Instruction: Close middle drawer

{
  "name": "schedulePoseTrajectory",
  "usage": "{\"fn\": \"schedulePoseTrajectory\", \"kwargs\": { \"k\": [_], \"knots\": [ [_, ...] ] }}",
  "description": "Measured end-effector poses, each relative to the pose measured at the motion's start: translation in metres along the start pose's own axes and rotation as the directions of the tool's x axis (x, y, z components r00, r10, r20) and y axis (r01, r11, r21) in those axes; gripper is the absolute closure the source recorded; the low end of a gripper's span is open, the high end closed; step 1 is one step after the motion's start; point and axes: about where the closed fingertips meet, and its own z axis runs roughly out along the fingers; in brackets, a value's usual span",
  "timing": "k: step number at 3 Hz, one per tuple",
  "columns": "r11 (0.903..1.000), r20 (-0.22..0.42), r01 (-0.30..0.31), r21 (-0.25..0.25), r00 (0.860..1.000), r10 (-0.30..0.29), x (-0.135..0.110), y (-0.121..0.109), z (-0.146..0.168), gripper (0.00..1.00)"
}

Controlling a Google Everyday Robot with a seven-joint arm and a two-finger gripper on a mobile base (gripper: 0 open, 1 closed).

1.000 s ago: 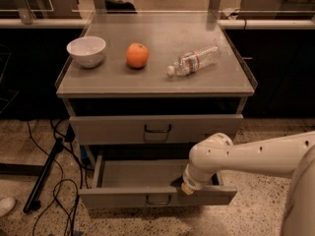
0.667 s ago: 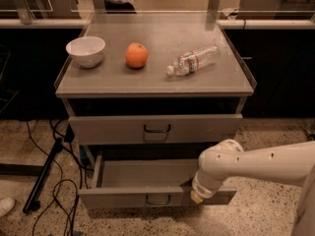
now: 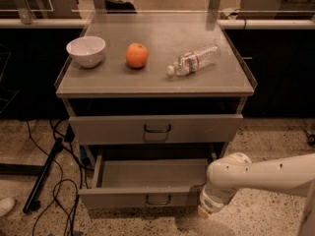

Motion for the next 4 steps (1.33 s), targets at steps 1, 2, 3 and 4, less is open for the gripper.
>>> {"fn": "schedulePoseTrajectory", "kwargs": {
  "k": [1,2,3,4],
  "knots": [
    [1.0,-0.001,0.0,-0.001,1.0,0.0,0.0,0.0,0.0,1.0],
    [0.9995,0.021,0.002,0.03,1.0,-0.003,-0.027,-0.011,0.003,1.0],
    [0.9982,0.049,-0.001,0.059,0.999,-0.002,-0.058,-0.028,0.007,1.0],
    [0.9969,0.061,0.011,0.077,0.998,-0.015,-0.083,-0.036,0.013,1.0]
  ]
}}
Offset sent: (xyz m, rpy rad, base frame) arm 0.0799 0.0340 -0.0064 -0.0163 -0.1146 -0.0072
